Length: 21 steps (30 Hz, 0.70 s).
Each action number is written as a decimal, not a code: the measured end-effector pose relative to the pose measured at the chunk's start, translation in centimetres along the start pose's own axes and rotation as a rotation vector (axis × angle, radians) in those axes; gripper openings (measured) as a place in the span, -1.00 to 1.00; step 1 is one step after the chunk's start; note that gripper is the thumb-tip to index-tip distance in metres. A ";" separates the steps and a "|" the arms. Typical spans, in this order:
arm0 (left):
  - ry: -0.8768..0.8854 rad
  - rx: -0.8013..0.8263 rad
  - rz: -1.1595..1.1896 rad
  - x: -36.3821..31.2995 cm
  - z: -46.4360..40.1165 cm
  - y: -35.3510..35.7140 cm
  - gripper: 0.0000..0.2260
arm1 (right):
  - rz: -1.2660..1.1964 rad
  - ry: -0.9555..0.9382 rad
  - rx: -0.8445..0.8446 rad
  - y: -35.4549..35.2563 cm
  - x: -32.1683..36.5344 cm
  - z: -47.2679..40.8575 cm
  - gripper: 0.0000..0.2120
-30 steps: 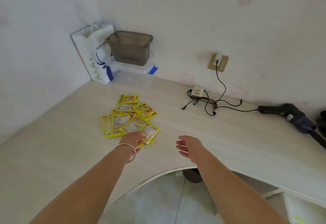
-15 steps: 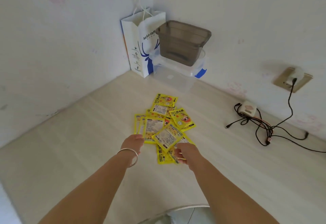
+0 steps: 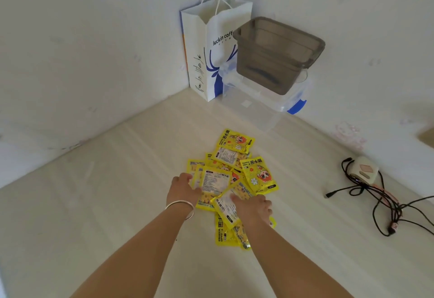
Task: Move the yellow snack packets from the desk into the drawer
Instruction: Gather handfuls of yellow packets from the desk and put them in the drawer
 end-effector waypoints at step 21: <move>-0.024 0.185 -0.116 -4.6 -2.9 1.0 -0.66 | -0.393 -0.151 0.139 0.5 2.8 -2.5 -0.15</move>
Point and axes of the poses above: each hand's wrist, its own z-axis away from the middle knuckle, its own y-axis out of the palm, x = y × z, the point moved 7 cm from there along -z, towards the middle knuckle, and after that the axes turned 14 degrees about -z, right-handed, at the moved point
